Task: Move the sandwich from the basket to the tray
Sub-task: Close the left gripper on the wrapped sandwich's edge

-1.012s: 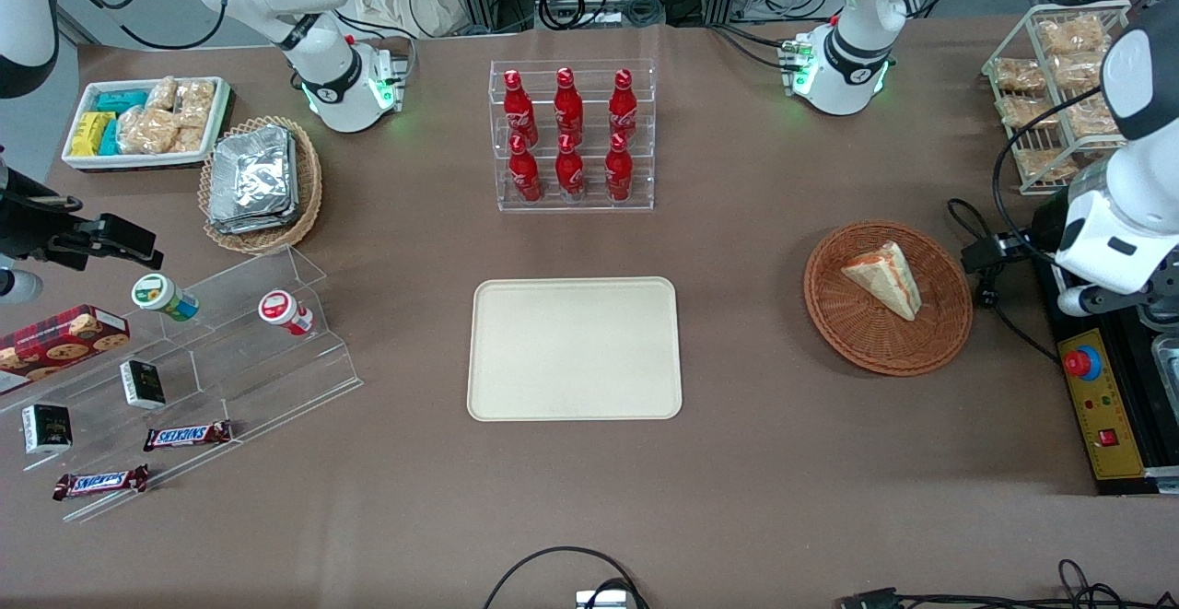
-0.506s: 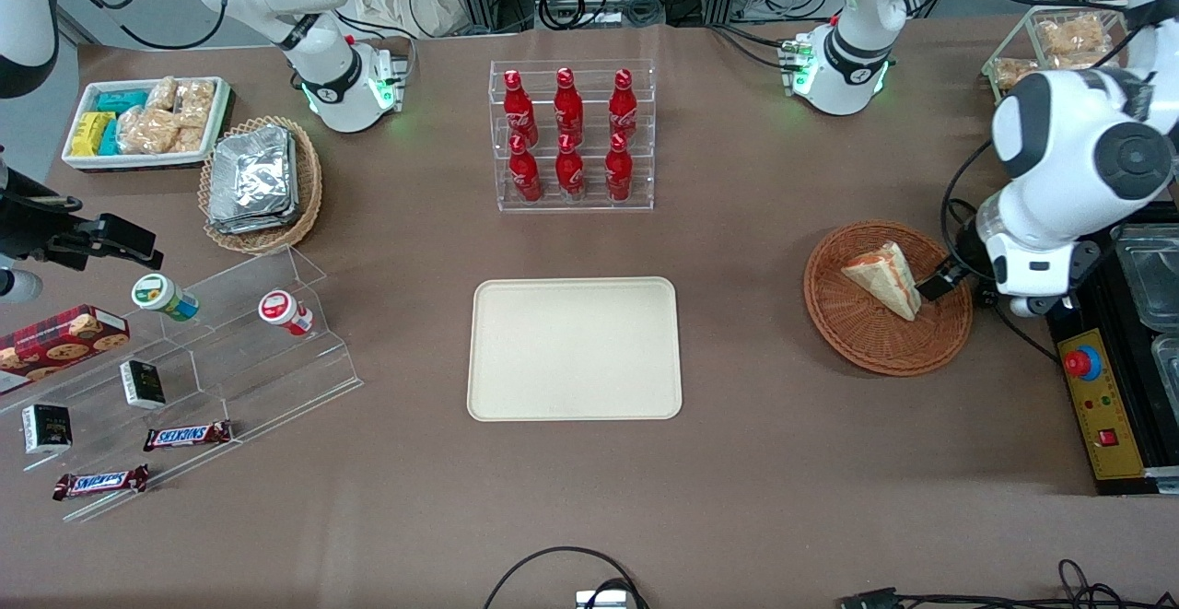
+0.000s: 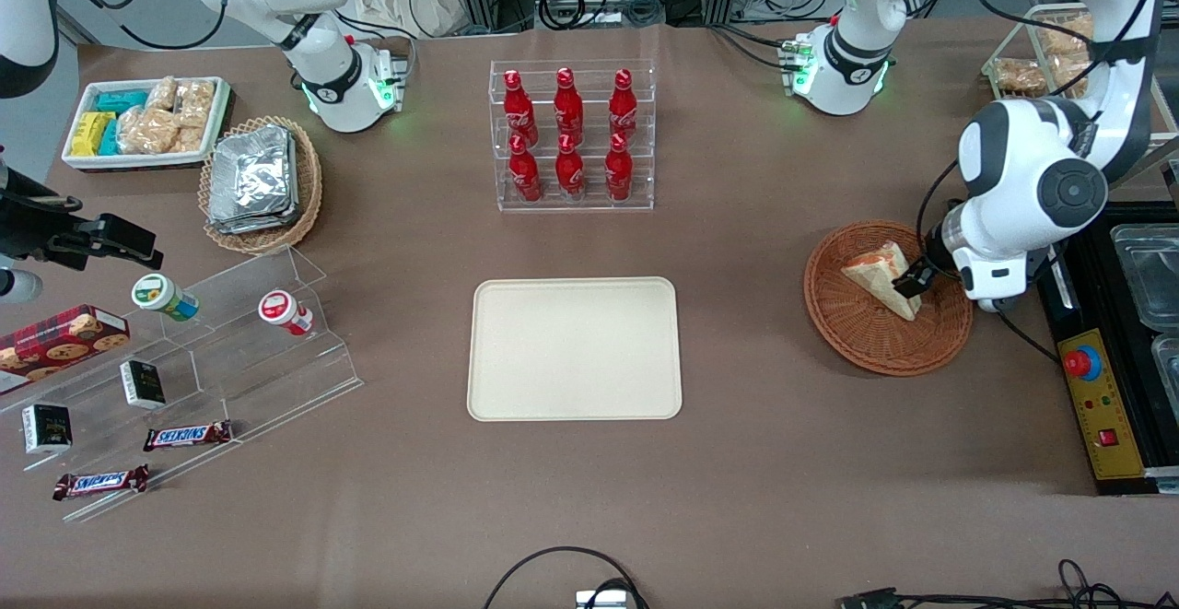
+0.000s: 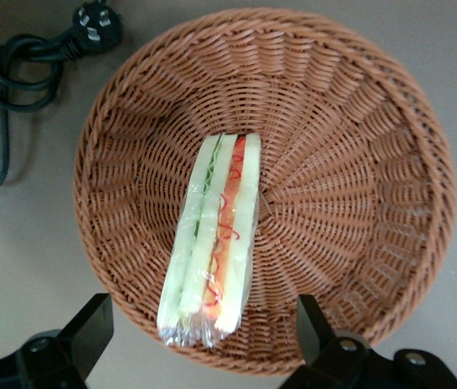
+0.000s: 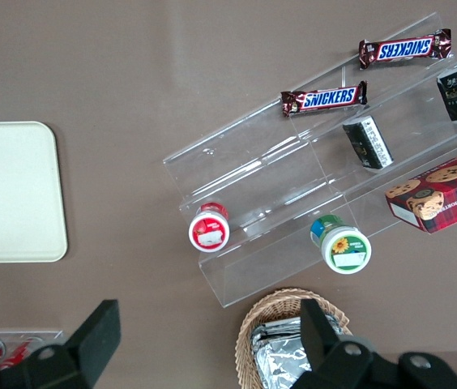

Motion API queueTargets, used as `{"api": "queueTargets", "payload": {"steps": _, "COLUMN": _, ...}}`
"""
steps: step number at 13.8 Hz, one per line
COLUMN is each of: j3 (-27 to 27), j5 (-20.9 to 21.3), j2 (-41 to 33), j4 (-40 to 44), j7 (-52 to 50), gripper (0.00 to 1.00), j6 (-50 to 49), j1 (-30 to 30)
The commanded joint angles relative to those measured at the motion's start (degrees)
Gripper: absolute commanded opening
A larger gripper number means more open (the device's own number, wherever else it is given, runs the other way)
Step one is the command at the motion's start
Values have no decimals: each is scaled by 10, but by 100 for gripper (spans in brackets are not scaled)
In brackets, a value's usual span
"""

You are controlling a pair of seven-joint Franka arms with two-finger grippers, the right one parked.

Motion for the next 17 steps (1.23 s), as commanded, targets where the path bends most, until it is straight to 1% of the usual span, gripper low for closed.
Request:
{"api": "queueTargets", "payload": {"steps": 1, "j3": -1, "j5": 3, "j2": -4, "j4": -47, "j7": -12, "gripper": 100, "j6": 49, "j1": 6}}
{"api": "queueTargets", "payload": {"steps": 4, "j3": -1, "j5": 4, "j2": 2, "j4": -103, "j7": -12, "gripper": 100, "j6": 116, "j1": 22}}
{"api": "queueTargets", "payload": {"steps": 5, "j3": 0, "j5": 4, "j2": 14, "j4": -112, "j7": -12, "gripper": 100, "j6": 136, "j1": 22}}
{"api": "queueTargets", "payload": {"steps": 8, "j3": -1, "j5": -1, "j2": 30, "j4": -108, "j7": -16, "gripper": 100, "j6": 146, "j1": 22}}
{"api": "queueTargets", "payload": {"steps": 9, "j3": -1, "j5": -2, "j2": 30, "j4": -105, "j7": -30, "gripper": 90, "j6": 147, "j1": 22}}
{"api": "queueTargets", "payload": {"steps": 11, "j3": -3, "j5": -2, "j2": 37, "j4": -94, "j7": -52, "gripper": 78, "j6": 147, "j1": 20}}
{"api": "queueTargets", "payload": {"steps": 13, "j3": -3, "j5": 0, "j2": 39, "j4": -89, "j7": -57, "gripper": 49, "j6": 147, "j1": 18}}
{"api": "queueTargets", "payload": {"steps": 14, "j3": -3, "j5": 0, "j2": 39, "j4": -89, "j7": -57, "gripper": 28, "j6": 147, "j1": 18}}
{"api": "queueTargets", "payload": {"steps": 15, "j3": -3, "j5": 0, "j2": 37, "j4": -89, "j7": -57, "gripper": 10, "j6": 146, "j1": 18}}
{"api": "queueTargets", "payload": {"steps": 16, "j3": -4, "j5": 0, "j2": 32, "j4": -87, "j7": -51, "gripper": 0, "j6": 143, "j1": 18}}
{"api": "queueTargets", "payload": {"steps": 17, "j3": -3, "j5": 1, "j2": 25, "j4": -83, "j7": -44, "gripper": 0, "j6": 139, "j1": 18}}
